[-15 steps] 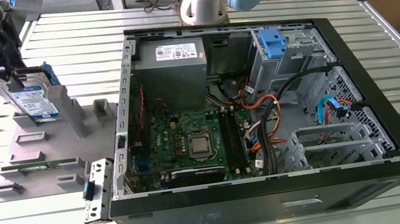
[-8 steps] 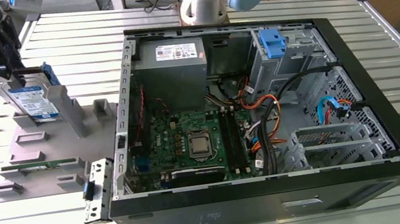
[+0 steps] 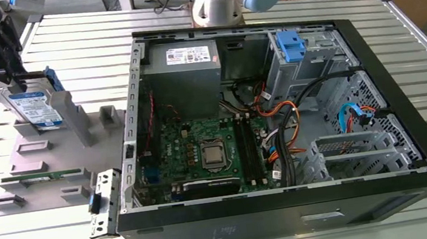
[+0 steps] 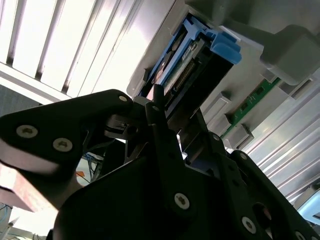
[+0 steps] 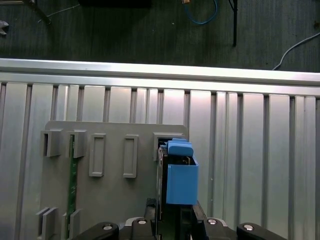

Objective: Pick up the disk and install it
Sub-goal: 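Pick up the disk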

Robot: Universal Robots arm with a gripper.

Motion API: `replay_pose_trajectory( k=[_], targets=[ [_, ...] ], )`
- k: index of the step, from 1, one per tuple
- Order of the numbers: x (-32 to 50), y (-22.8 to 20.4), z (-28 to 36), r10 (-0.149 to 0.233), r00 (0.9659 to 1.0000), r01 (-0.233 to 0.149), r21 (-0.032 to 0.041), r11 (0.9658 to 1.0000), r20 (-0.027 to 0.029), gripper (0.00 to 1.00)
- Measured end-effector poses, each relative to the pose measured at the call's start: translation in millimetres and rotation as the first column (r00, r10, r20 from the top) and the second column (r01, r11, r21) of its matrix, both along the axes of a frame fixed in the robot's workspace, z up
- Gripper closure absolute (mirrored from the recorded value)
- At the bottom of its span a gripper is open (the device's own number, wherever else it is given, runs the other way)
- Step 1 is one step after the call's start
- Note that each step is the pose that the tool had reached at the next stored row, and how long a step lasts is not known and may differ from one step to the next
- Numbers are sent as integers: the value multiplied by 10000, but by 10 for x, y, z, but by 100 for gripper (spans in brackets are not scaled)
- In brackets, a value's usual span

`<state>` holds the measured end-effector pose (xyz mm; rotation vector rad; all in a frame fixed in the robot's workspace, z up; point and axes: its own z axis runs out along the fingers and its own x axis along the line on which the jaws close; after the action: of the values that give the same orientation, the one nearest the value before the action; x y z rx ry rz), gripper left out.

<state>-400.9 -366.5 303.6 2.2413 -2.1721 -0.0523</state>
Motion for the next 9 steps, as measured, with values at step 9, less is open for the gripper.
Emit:
replay_pose_trajectory(
  k=[9],
  targets=[
    [0, -4, -3, -21, 10000, 21, 0, 10000, 1, 61]
  ],
)
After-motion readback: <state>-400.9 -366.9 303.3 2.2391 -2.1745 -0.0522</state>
